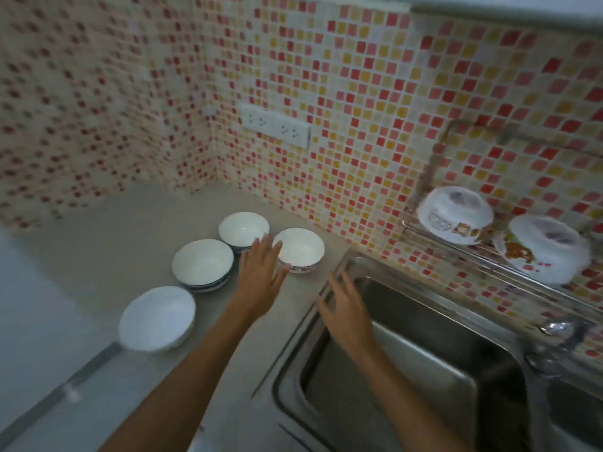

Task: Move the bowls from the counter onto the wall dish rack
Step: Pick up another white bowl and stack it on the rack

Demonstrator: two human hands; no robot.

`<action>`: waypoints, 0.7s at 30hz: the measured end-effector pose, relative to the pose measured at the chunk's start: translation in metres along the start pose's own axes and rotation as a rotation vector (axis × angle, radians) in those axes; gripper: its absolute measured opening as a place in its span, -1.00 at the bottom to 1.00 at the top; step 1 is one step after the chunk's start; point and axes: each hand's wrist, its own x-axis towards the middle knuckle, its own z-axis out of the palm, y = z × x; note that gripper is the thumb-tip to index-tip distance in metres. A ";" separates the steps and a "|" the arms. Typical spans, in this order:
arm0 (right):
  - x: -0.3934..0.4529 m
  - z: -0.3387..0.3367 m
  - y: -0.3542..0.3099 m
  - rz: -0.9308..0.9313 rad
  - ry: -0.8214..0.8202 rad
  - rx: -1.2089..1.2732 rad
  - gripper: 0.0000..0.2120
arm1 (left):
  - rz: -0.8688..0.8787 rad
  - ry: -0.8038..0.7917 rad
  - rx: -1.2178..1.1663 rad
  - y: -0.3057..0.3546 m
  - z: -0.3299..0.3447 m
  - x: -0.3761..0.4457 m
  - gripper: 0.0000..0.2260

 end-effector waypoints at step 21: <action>0.016 0.214 -0.191 0.138 -0.654 0.193 -0.51 | -0.926 0.017 -0.388 -0.248 -0.060 -0.120 -0.43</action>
